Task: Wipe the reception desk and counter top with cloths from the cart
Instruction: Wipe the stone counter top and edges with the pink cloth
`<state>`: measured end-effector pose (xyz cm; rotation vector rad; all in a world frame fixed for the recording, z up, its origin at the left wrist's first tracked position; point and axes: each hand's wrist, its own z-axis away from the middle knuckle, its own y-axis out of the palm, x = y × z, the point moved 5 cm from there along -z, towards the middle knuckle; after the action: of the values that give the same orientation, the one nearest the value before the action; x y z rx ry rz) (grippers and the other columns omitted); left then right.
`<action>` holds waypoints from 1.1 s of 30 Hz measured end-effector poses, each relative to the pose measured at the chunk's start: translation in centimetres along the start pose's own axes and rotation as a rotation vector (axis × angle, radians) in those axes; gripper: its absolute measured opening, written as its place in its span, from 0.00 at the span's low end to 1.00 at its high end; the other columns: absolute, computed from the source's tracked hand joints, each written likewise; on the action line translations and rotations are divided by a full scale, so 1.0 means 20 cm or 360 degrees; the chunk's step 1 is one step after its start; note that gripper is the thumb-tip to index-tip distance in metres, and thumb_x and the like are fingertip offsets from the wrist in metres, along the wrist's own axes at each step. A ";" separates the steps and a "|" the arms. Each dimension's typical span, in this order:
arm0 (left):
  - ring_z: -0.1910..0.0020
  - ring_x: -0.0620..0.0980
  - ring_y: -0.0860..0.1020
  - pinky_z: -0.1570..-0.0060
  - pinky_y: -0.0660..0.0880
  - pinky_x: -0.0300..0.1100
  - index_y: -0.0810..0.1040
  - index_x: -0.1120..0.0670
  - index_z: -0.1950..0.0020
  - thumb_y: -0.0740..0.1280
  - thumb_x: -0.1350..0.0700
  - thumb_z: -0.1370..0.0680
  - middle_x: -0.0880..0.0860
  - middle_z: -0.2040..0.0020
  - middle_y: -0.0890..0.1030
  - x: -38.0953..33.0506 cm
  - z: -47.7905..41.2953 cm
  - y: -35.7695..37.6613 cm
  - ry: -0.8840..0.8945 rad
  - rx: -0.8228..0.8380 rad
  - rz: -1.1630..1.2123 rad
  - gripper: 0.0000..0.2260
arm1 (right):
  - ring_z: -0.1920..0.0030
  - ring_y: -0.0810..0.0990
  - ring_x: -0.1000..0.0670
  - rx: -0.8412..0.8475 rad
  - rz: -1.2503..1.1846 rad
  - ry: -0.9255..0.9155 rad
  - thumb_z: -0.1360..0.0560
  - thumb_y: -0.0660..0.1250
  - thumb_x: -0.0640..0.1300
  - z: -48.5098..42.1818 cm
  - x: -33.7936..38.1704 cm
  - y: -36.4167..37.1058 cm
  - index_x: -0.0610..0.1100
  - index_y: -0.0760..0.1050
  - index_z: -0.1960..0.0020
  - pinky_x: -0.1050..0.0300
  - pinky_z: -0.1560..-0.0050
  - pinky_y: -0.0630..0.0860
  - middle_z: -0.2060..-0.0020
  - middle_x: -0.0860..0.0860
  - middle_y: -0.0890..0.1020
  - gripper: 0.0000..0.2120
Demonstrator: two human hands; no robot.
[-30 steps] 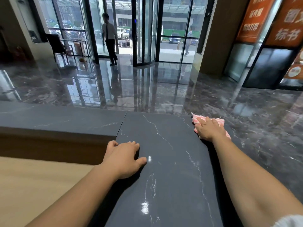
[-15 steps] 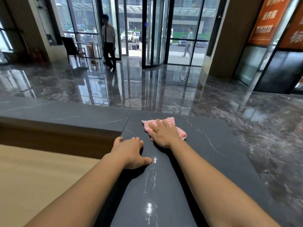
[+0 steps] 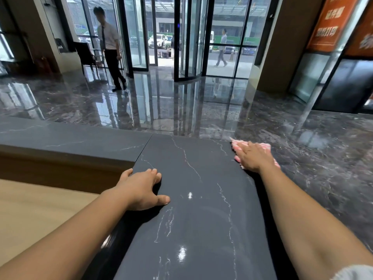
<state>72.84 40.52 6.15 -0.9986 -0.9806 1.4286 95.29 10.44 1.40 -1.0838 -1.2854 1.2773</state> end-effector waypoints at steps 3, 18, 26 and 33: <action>0.23 0.45 0.53 0.26 0.42 0.53 0.56 0.47 0.22 0.60 0.33 0.25 0.46 0.21 0.52 0.00 0.00 0.00 -0.0002 -0.0004 0.0009 0.36 | 0.22 0.52 0.44 0.0000 -0.0034 0.0118 0.24 0.42 0.67 0.12 -0.10 -0.06 0.62 0.50 0.22 0.41 0.24 0.49 0.21 0.52 0.53 0.31; 0.26 0.47 0.61 0.26 0.44 0.60 0.66 0.50 0.28 0.58 0.32 0.25 0.47 0.29 0.68 -0.02 0.07 -0.02 0.0031 -0.0232 -0.0056 0.31 | 0.22 0.45 0.43 0.0045 -0.0190 -0.0117 0.18 0.50 0.56 0.75 0.75 -0.06 0.56 0.54 0.22 0.40 0.25 0.42 0.21 0.47 0.49 0.25; 0.29 0.49 0.67 0.27 0.50 0.54 0.68 0.50 0.30 0.58 0.35 0.23 0.49 0.29 0.69 -0.03 0.26 0.02 0.0016 -0.0355 0.0064 0.27 | 0.22 0.47 0.43 0.0057 -0.0133 -0.0400 0.18 0.51 0.56 0.89 0.92 -0.05 0.54 0.52 0.22 0.39 0.25 0.44 0.21 0.46 0.50 0.27; 0.25 0.52 0.62 0.26 0.59 0.51 0.57 0.53 0.22 0.67 0.32 0.32 0.50 0.23 0.61 -0.05 0.38 0.07 0.0145 -0.0072 0.0431 0.45 | 0.26 0.60 0.42 -0.0074 -0.0054 -0.0156 0.19 0.53 0.57 0.90 0.34 -0.11 0.58 0.60 0.24 0.39 0.27 0.54 0.25 0.46 0.63 0.23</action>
<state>65.22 39.07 7.25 -1.2557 -0.8375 1.5719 76.82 14.97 4.58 -1.0383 -1.4076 1.2942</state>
